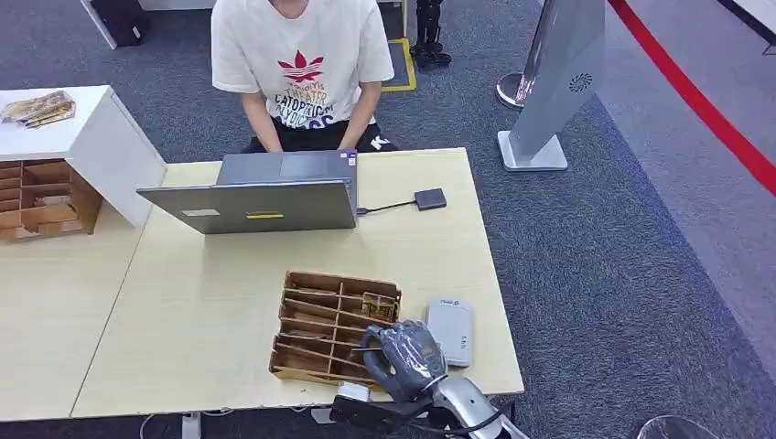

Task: Pass the card to the sensor for recognition and then transmit it.

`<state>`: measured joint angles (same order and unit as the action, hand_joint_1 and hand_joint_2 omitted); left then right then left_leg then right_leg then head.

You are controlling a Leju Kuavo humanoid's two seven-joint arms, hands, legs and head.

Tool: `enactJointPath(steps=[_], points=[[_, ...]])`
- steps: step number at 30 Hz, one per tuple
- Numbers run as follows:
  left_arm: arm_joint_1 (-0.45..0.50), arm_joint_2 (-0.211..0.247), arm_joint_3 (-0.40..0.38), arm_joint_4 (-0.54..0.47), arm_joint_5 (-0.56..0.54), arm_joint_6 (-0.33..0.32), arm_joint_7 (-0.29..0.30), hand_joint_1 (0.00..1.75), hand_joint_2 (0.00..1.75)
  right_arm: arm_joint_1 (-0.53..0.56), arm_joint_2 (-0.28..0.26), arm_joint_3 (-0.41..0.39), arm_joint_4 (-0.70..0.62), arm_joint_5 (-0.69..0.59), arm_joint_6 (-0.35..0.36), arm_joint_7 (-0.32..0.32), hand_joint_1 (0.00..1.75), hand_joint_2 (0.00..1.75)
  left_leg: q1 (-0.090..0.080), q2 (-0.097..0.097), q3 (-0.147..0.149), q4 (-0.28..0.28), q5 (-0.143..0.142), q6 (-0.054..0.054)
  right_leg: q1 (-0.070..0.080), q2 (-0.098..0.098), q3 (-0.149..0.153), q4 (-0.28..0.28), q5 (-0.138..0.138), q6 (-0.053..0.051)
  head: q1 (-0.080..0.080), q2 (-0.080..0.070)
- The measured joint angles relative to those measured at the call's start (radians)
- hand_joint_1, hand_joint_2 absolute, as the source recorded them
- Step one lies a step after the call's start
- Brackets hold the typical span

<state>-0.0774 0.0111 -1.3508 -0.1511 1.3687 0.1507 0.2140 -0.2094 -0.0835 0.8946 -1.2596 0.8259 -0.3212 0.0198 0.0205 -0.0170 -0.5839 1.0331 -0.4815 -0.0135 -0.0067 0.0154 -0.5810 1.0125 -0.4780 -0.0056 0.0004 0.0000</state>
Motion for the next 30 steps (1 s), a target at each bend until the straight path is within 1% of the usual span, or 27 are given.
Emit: enactJointPath(steps=[5,6,8,11,19,30], points=[[0.0,0.0,-0.001,0.0,0.002,0.0,0.0,0.0,0.0,0.0,0.0,-0.004,-0.022,-0.006,-0.022,0.007,1.75,1.75,0.0,0.0,0.0,0.0,0.0,0.0,0.0,0.0,0.0,0.0,0.0,0.0,0.0,0.0],[0.0,0.0,-0.001,0.0,0.003,0.0,0.0,0.0,0.0,0.0,0.0,-0.008,-0.029,-0.005,-0.035,0.008,1.75,1.75,0.0,0.0,0.0,0.0,0.0,0.0,0.0,0.0,0.0,0.0,0.0,0.0,0.0,0.0],[0.0,0.0,-0.001,0.0,0.005,0.0,0.0,0.0,0.0,-0.002,0.0,-0.027,-0.049,-0.01,-0.063,0.008,1.75,1.75,0.0,0.0,0.0,0.0,0.0,0.0,0.0,0.0,0.0,0.0,0.0,0.0,0.0,0.0],[0.0,0.0,-0.002,0.0,0.008,0.0,0.0,0.0,0.0,-0.009,0.0,-0.07,-0.091,-0.021,-0.077,-0.002,1.75,1.75,0.0,0.0,0.0,0.0,0.0,0.0,0.0,0.0,0.0,0.0,0.0,0.0,0.0,0.0],[0.0,0.0,-0.002,0.0,0.014,0.0,0.0,0.0,0.0,-0.009,-0.002,-0.156,-0.203,-0.042,-0.092,-0.021,1.75,1.75,0.0,0.0,0.0,0.001,0.0,0.0,0.0,0.0,0.0,0.0,0.0,0.0,0.0,0.0],[0.0,0.0,-0.003,0.0,0.016,0.001,0.0,0.0,0.0,0.008,-0.011,-0.205,-0.28,-0.091,-0.099,-0.055,1.75,1.75,0.0,0.0,0.0,0.0,0.0,0.0,0.0,0.0,0.0,0.0,0.0,0.0,0.0,0.0]])
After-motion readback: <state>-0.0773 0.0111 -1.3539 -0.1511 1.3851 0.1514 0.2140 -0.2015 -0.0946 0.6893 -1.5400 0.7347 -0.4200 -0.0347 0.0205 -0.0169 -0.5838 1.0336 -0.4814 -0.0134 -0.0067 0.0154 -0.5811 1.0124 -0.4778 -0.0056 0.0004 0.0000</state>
